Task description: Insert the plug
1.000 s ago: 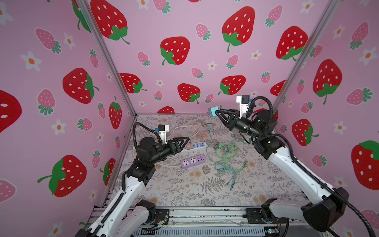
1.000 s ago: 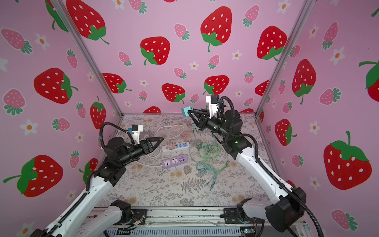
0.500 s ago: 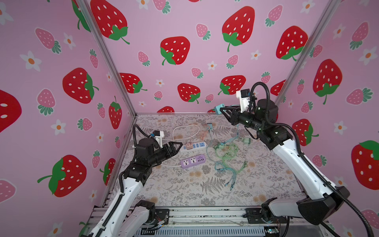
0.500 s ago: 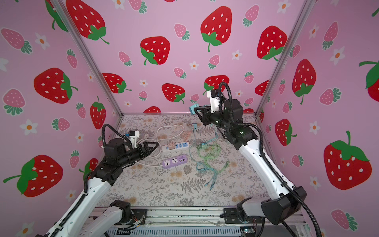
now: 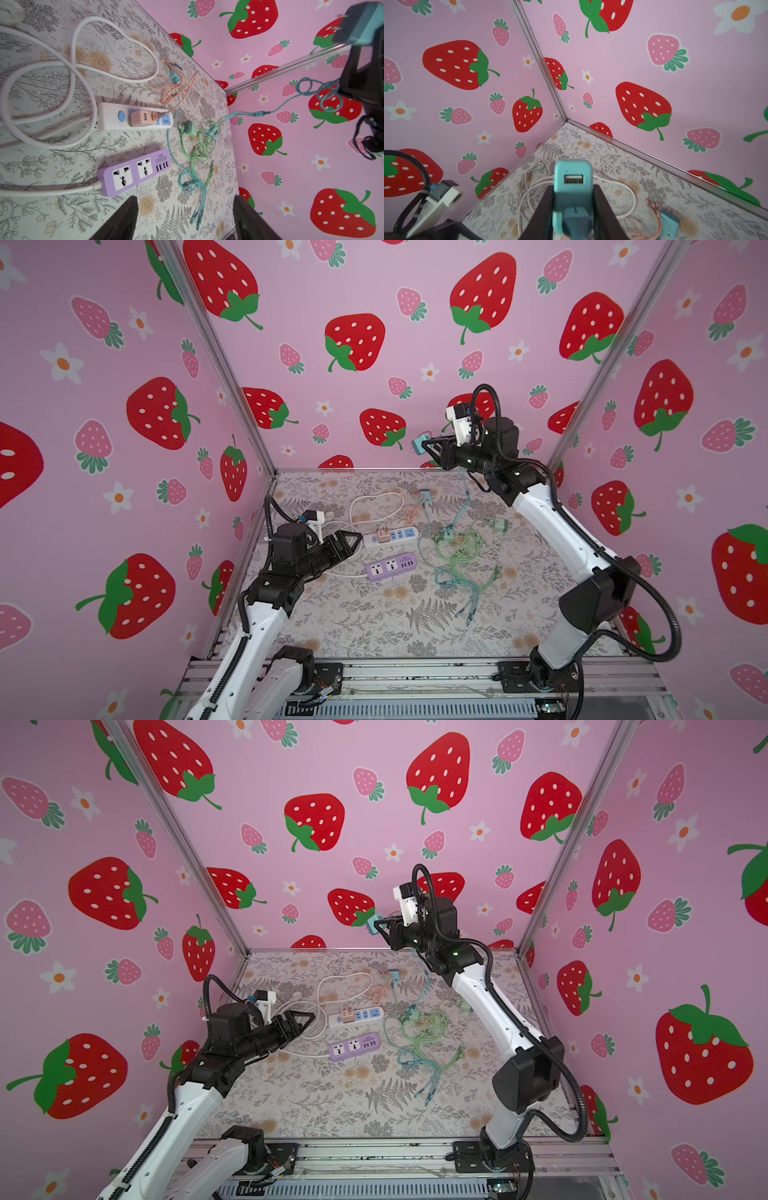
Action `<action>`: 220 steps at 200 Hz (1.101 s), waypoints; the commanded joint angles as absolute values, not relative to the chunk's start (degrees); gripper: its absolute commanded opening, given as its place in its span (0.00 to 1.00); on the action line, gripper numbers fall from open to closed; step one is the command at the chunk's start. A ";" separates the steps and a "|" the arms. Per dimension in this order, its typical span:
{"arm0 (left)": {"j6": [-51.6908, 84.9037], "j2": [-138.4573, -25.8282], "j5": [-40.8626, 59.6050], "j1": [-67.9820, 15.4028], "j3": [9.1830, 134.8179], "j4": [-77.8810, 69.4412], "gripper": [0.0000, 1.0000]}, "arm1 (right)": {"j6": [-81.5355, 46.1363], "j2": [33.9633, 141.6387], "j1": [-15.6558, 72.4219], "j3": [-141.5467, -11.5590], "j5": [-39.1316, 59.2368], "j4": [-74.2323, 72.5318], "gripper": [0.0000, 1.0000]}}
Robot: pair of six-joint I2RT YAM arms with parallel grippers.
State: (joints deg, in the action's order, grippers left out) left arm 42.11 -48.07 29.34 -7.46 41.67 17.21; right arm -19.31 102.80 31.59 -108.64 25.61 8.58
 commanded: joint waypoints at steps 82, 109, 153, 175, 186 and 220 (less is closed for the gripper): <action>41.72 -45.83 26.15 -6.92 37.71 20.48 0.75 | -16.29 128.53 32.56 -135.61 32.24 6.12 0.13; 41.97 -47.73 23.76 -6.84 36.90 19.66 0.74 | -14.99 125.49 34.78 -123.26 34.22 2.55 0.13; 42.62 -53.33 23.84 -6.79 35.53 15.32 0.72 | -12.77 120.80 35.51 -109.29 36.46 0.31 0.13; 42.72 -56.84 23.26 -6.78 35.16 12.94 0.70 | -11.62 118.39 34.78 -104.99 37.63 0.05 0.13; 42.63 -59.04 22.70 -6.85 34.89 11.49 0.70 | -11.82 117.25 34.31 -103.22 37.69 -0.13 0.13; 42.19 -67.60 21.61 -6.83 36.01 6.94 0.66 | -11.76 113.94 33.10 -99.01 38.32 -0.59 0.13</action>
State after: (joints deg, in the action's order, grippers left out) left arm 42.26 -63.00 23.16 -7.11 35.22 11.62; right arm -13.54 118.19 34.06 -100.64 35.99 2.76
